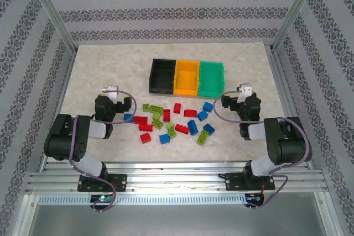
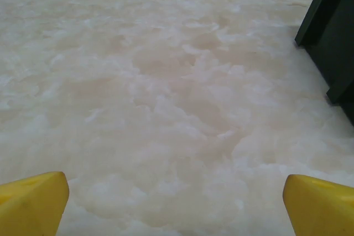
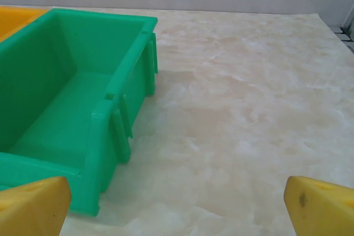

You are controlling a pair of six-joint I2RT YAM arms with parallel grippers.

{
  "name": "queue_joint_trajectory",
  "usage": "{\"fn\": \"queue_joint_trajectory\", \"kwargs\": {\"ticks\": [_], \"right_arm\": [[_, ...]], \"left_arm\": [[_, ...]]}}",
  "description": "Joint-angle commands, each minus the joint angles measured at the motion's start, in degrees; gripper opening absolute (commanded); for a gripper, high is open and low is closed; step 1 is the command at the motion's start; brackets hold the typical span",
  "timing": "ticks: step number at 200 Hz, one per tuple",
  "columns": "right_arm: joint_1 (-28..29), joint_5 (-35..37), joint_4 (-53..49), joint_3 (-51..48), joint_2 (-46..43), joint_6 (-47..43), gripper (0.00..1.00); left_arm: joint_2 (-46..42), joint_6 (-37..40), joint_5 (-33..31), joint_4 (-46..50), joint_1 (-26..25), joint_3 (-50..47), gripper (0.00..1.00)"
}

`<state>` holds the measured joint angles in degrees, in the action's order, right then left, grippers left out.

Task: Sort the legos into containers by color

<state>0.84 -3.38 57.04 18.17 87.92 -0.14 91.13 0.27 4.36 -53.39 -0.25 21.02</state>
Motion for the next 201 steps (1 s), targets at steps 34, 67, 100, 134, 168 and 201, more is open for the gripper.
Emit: {"fn": "queue_joint_trajectory", "kwargs": {"ticks": [34,67,100,134,168,201], "right_arm": [[-0.49,-0.27,0.93,1.16,0.3,1.11,0.98],[-0.4,-0.05,1.23,1.16,0.31,1.1,0.98],[-0.4,0.06,1.24,1.16,0.31,1.11,0.98],[-0.43,0.18,1.32,1.16,0.26,1.11,0.98],[-0.32,0.17,1.32,1.16,0.29,1.06,0.98],[-0.36,0.43,1.5,1.07,0.32,1.1,0.98]], "left_arm": [[-0.07,1.02,0.91,-1.71,0.69,0.56,1.0],[-0.07,1.0,0.91,-1.64,0.74,0.6,1.0],[-0.07,0.97,0.91,-1.68,0.75,0.62,0.99],[-0.03,0.96,0.94,-1.65,0.69,0.6,1.0],[-0.03,1.02,0.96,-1.7,0.69,0.54,1.0],[-0.06,1.01,0.92,-1.68,0.7,0.61,1.0]]}}
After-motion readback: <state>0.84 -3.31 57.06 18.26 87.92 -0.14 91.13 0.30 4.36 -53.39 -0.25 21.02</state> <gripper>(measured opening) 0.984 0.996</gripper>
